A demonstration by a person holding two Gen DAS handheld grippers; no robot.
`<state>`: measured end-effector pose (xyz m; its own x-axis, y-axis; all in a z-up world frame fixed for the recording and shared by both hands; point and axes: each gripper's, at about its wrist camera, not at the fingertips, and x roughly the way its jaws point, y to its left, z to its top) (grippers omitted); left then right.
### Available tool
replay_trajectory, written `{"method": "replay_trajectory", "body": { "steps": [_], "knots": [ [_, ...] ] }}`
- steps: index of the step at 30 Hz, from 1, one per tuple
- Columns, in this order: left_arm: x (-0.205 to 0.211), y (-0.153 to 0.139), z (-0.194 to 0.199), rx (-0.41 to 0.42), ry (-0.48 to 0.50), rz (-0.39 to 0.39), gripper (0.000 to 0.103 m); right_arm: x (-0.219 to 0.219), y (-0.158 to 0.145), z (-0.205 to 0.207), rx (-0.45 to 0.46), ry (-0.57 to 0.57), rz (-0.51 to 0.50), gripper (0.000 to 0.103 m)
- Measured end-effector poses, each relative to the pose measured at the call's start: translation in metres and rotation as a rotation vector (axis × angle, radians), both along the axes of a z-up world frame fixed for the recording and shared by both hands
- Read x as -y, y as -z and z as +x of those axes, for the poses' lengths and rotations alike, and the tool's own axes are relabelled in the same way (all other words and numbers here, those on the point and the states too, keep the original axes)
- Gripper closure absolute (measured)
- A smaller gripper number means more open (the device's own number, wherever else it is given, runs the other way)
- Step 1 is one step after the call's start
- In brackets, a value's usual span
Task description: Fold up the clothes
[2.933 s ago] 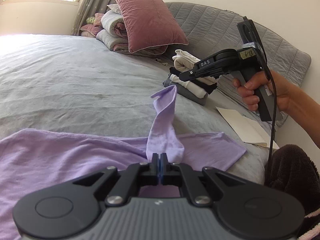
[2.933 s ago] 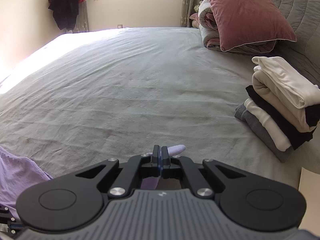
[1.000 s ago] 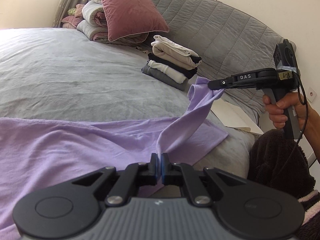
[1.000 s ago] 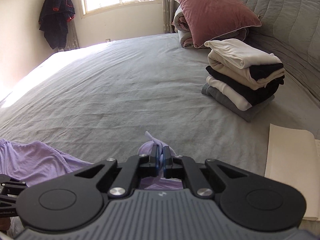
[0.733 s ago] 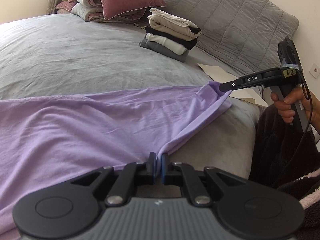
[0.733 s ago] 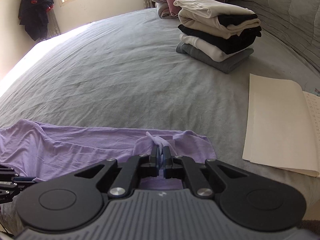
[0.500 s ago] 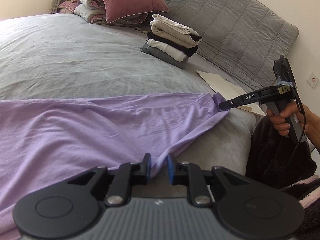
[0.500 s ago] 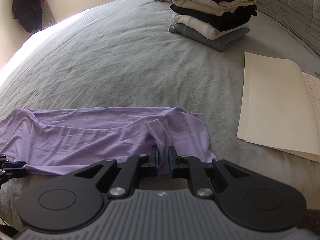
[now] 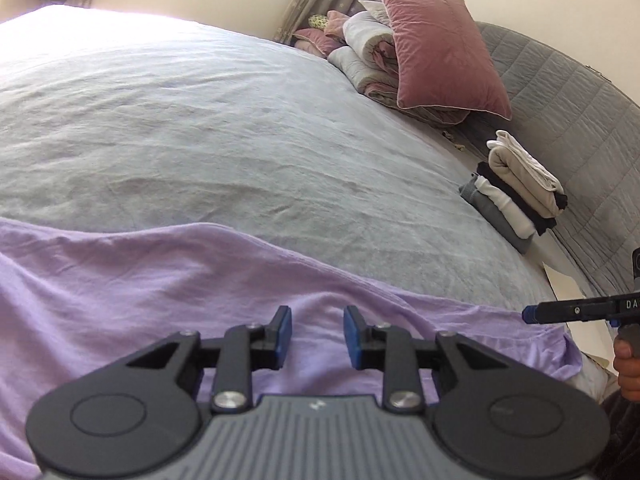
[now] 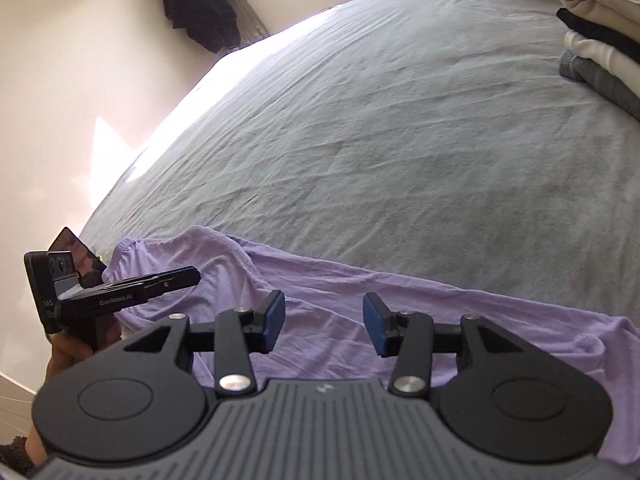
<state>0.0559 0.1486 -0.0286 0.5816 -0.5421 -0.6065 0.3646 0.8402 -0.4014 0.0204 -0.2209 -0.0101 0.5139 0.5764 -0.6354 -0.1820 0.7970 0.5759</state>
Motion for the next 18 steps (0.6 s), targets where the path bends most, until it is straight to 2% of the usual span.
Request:
{"method": "replay_trajectory", "body": {
  "steps": [2, 7, 12, 18],
  "knots": [
    [-0.008, 0.001, 0.005, -0.001, -0.042, -0.010, 0.076, -0.007, 0.018, 0.028, -0.057, -0.046, 0.091, 0.056],
    [-0.025, 0.003, 0.008, 0.009, -0.074, -0.003, 0.076, -0.030, 0.043, 0.070, -0.131, -0.142, 0.184, 0.056],
    [-0.041, 0.012, 0.011, -0.009, -0.088, -0.037, 0.077, -0.059, 0.054, 0.101, -0.187, -0.254, 0.311, 0.055],
    [-0.051, 0.011, 0.010, 0.008, -0.072, -0.048, 0.077, -0.114, 0.060, 0.134, -0.253, -0.381, 0.392, 0.055]
  ]
}}
